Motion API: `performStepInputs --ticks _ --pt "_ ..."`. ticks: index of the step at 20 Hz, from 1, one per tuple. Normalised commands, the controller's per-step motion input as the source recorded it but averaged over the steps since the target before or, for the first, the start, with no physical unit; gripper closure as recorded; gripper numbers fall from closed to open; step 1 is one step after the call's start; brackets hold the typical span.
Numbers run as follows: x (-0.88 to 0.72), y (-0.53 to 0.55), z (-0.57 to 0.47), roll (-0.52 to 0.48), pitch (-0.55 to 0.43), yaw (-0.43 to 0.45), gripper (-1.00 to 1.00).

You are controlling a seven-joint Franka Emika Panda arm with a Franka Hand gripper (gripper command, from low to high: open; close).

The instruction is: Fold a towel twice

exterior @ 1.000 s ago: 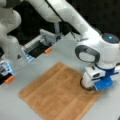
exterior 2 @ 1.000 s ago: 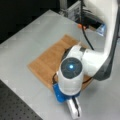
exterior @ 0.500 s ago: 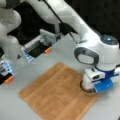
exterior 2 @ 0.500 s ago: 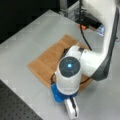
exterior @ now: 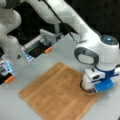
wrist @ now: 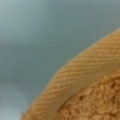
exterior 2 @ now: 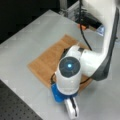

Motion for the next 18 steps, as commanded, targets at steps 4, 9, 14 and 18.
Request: performStepInputs --ticks 4,9,14,18 --pt "-0.11 -0.01 -0.13 -0.048 0.01 -0.117 1.0" --pt "-0.06 0.01 -0.13 -0.044 -0.018 -0.126 1.0" --pt "-0.03 0.1 -0.12 -0.03 -0.03 -0.129 1.0" --pt "-0.04 0.14 -0.08 -0.024 -0.004 -0.12 1.0"
